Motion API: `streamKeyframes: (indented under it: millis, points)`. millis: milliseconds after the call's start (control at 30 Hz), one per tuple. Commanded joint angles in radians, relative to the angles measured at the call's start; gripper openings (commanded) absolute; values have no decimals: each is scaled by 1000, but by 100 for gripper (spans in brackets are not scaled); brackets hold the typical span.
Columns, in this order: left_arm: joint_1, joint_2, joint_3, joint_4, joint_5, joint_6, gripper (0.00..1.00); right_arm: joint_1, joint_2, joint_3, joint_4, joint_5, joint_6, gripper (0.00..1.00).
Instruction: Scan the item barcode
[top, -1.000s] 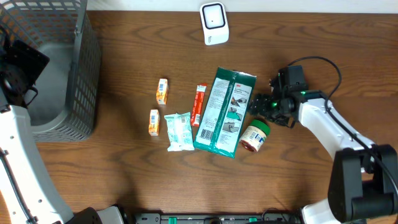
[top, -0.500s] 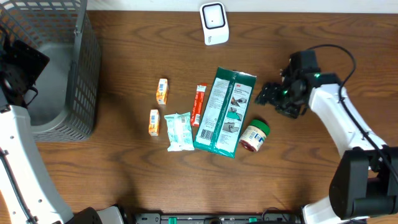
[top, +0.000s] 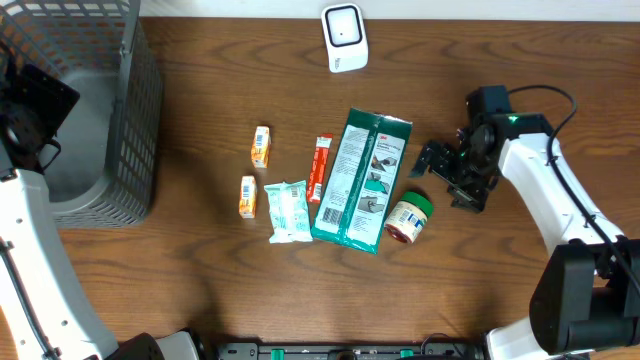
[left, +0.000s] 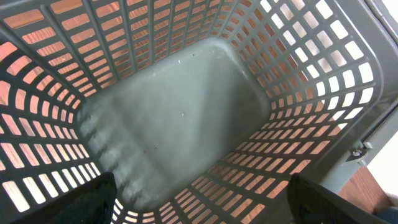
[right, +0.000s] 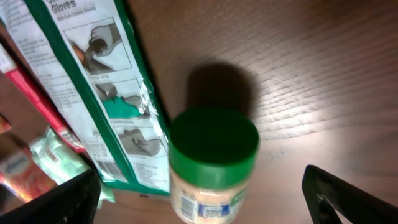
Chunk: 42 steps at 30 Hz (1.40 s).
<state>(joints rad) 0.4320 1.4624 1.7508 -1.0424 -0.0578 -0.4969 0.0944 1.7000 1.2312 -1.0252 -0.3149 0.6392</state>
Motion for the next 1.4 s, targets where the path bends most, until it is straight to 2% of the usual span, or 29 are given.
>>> streamKeyframes:
  millis: [0,300,633,833,1367]
  points:
    - [3,2,3,1,-5,6,88,46,-13,-59,55,-3,129,99]
    - [3,2,3,1,-5,6,88,117,-13,-208,245,13,179,99]
    - [3,2,3,1,-5,6,88,122,-13,-263,285,98,182,99]
    - [3,2,3,1,-5,6,88,144,-13,-263,350,117,15,99]
    - [3,2,3,1,-5,6,88,203,-13,-264,383,198,5,92]
